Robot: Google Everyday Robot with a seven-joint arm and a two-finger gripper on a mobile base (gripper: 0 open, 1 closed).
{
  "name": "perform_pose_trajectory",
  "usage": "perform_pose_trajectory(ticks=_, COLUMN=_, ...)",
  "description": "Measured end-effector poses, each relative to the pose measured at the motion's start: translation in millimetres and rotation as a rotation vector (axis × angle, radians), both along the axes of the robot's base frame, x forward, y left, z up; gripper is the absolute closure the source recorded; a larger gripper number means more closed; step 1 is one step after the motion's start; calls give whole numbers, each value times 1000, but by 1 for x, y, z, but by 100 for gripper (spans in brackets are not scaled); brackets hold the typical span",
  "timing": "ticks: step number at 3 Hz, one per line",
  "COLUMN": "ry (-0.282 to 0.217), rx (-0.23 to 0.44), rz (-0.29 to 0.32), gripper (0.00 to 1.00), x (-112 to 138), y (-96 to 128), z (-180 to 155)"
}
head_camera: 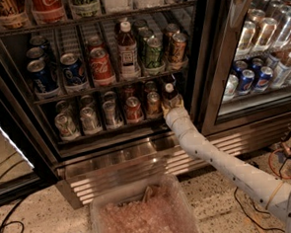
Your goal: Pick blue plastic bottle from bottom shelf of fridge
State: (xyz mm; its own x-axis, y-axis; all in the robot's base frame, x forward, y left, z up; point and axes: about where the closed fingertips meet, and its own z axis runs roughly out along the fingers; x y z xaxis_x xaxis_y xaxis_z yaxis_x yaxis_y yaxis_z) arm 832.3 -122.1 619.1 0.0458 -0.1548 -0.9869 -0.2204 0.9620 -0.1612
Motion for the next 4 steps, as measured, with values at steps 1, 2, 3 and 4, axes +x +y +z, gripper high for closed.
perform_pose_trajectory(ticks=1, ry=-4, rx=0, rz=9, gripper=100, x=-2, y=1, z=1)
perform_pose_trajectory(ticks=2, ry=-12, rx=39, rz=41, gripper=100, x=-11, y=1, z=8)
perform_pose_trajectory(ticks=3, ry=-16, rx=52, rz=59, gripper=100, x=-16, y=2, z=12)
perform_pose_trajectory(ticks=4, ry=-27, rx=39, rz=87, gripper=100, x=-23, y=7, z=20)
